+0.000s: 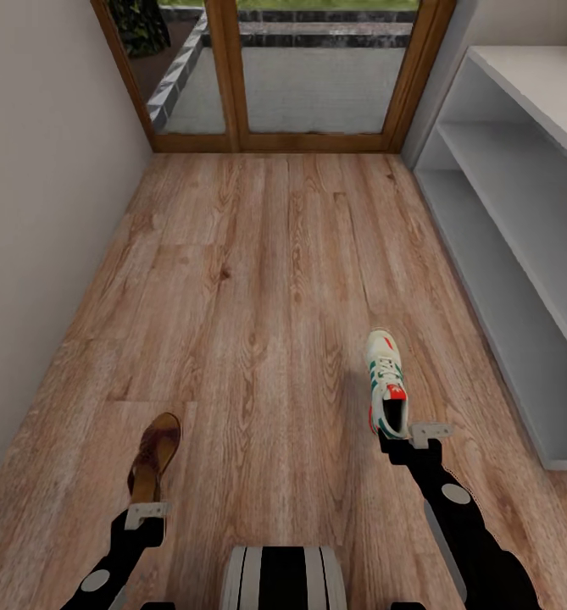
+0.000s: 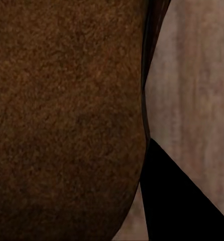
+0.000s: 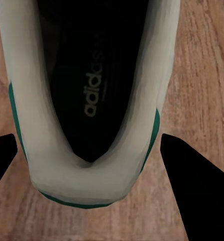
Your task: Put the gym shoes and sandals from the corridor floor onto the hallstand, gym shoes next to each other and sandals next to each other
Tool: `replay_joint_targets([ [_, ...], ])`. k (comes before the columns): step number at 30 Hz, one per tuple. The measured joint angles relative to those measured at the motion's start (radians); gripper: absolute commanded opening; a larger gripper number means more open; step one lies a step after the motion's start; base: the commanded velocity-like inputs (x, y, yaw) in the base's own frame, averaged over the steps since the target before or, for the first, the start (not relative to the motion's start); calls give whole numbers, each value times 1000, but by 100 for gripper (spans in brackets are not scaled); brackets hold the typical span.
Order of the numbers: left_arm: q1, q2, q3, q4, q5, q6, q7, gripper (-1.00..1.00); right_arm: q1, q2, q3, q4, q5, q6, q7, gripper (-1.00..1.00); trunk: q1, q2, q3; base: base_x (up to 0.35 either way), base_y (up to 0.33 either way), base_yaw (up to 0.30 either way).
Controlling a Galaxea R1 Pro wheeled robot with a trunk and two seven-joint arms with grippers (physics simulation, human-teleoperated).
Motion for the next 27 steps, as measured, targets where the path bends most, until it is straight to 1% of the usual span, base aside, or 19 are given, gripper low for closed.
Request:
replay_joint_targets([
  [1, 1, 1, -1, 0, 0, -1, 0, -100, 0, 0, 0, 9, 0, -7, 0, -100, -1, 0, 4, 0, 0, 0],
  [6, 6, 3, 0, 11, 1, -18, 1, -100, 0, 0, 0, 59, 2, -88, -1, -100, -3, 1, 23, 0, 0, 0],
  [7, 15, 3, 0, 17, 2, -49, 1, -100, 0, -2, -1, 92, 3, -132, -1, -100, -3, 2, 27, 0, 0, 0],
  [11, 34, 3, 1, 22, 6, -74, 1, -100, 0, -9, -4, 130, 3, -151, -2, -100, -5, 3, 43, 0, 0, 0],
  [15, 55, 4, 3, 24, 17, -86, 1, -100, 1, -15, -5, 202, 4, -167, -6, -100, -7, 3, 58, 0, 0, -42],
  [16, 62, 4, 5, 24, 22, -88, 1, -100, 2, -17, -6, 227, 4, -183, -12, -100, -7, 4, 63, 0, 0, -132],
  [18, 73, 5, 12, 24, 30, -90, 1, -100, 3, -18, -6, 269, 3, -225, -28, -100, -8, 4, 72, 0, 0, -156],
  [19, 79, 5, 17, 23, 35, -91, 1, -100, 6, -19, -6, 299, 3, -267, -42, -100, -9, 4, 77, 0, 0, -173],
  [20, 81, 5, 19, 23, 37, -91, 1, -100, 8, -19, -6, 316, 3, -291, -50, -100, -9, 5, 82, 0, 0, -183],
  [21, 87, 5, 23, 23, 41, -91, 1, -100, 14, -18, -6, 350, 2, -338, -67, -100, -9, 5, 86, 0, 0, -186],
  [22, 90, 5, 24, 22, 42, -92, 1, -100, 17, -18, -6, 368, 2, -363, -75, -100, -10, 5, 91, 0, 0, -192],
  [23, 96, 5, 26, 21, 45, -92, 1, -100, 24, -18, -6, 406, 1, -410, -87, -100, -10, 5, 96, 0, 0, -194],
  [24, 99, 5, 27, 19, 45, -93, 1, -100, 27, -18, -5, 425, 2, -433, -92, -100, -11, 6, 101, 0, 0, -197],
  [25, 106, 5, 29, 16, 47, -94, 1, -100, 31, -17, -5, 464, 2, -476, -99, -100, -11, 6, 106, 0, 0, -198],
  [26, 109, 5, 29, 14, 47, -97, 1, -100, 33, -17, -4, 484, 2, -497, -101, -100, -12, 6, 111, 0, 0, -201],
  [27, 116, 6, 31, 12, 48, -106, 1, -100, 36, -17, -5, 523, 1, -535, -104, -100, -12, 6, 116, 0, 0, -202],
])
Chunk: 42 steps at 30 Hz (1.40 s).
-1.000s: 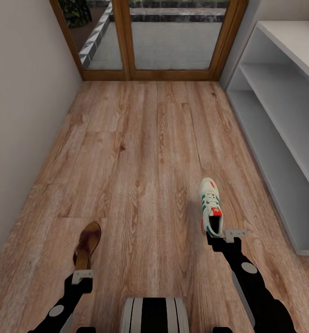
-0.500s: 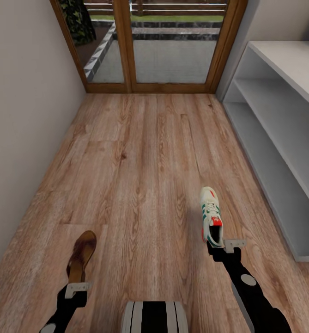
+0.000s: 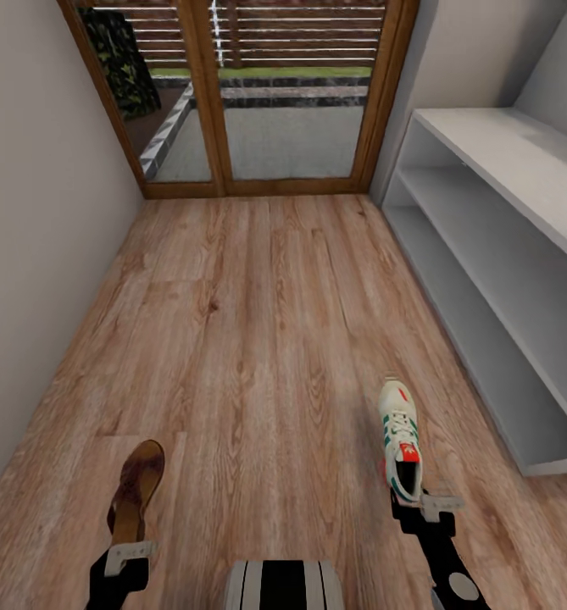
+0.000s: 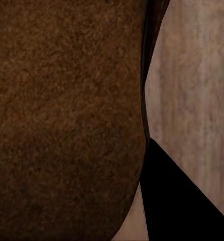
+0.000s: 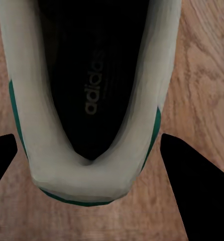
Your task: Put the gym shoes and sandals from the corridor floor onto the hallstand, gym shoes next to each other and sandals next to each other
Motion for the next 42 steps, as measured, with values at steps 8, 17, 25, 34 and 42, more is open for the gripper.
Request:
replay_joint_targets([
  [8, 15, -1, 11, 6, -1, -67, 0, -100, 8, 0, 1, 189, 0, -173, -6, -100, -4, 2, 40, 0, 0, -213],
  [17, 50, -2, 12, -3, 1, -78, 0, -100, 10, 0, 5, 395, 0, -315, -8, -100, -8, 4, 84, 0, 0, -222],
  [25, 67, -7, 12, 10, 1, -93, -1, -100, 10, 6, 8, 477, 3, -410, -6, -100, -11, 6, 124, 0, 0, -223],
  [34, 73, -12, 11, 11, -1, -118, -2, -100, 9, 8, 8, 478, 2, -410, -5, -100, -15, 8, 170, 0, 0, -164],
  [42, 73, -12, 11, 11, -1, -119, -2, -100, 9, 8, 8, 479, 3, -412, -5, -100, -19, 10, 213, 0, 0, -20],
])
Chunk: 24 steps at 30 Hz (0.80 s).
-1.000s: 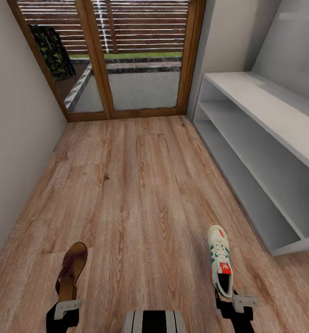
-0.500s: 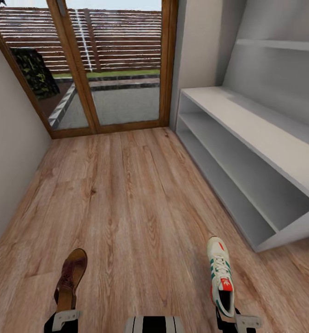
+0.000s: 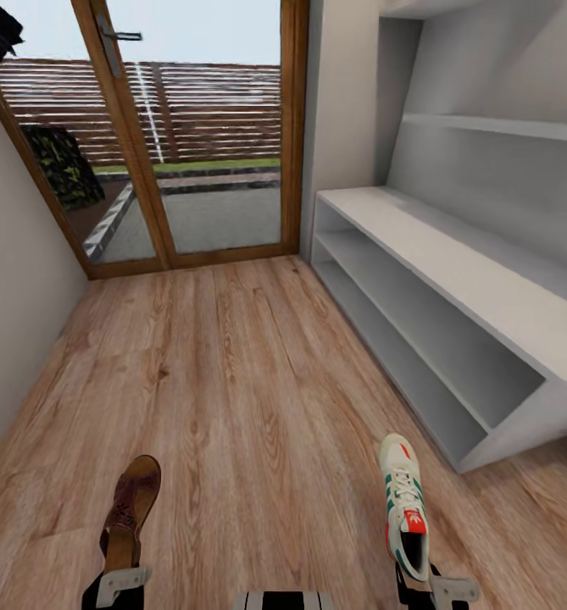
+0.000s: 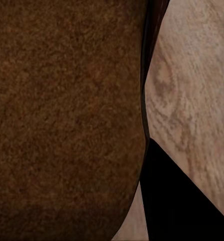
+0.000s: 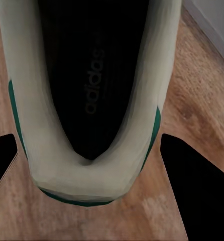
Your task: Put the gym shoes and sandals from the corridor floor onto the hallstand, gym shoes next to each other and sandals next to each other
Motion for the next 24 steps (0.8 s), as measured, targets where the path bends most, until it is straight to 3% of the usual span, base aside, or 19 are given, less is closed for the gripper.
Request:
replay_joint_targets([
  [24, 0, 0, 0, 0, 3, 0, 1, -100, 0, 0, 0, 6, 1, -2, 0, -100, -11, 6, 130, 0, 0, 0],
])
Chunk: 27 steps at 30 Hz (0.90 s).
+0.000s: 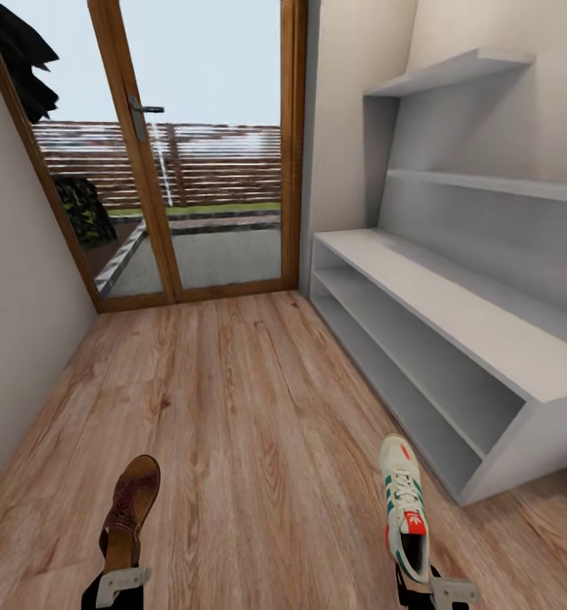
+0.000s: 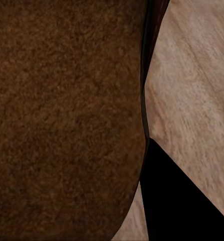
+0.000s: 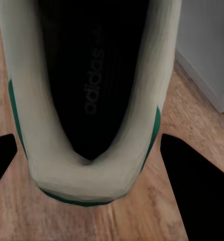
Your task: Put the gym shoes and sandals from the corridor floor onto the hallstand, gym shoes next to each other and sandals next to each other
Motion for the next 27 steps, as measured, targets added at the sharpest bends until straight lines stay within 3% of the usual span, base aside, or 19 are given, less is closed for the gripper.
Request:
replay_joint_targets([
  [27, 0, -1, 0, 1, 1, 0, 0, -100, 0, 0, 0, 0, 0, 1, 0, -100, -100, 181, 128, 0, 0, 0],
])
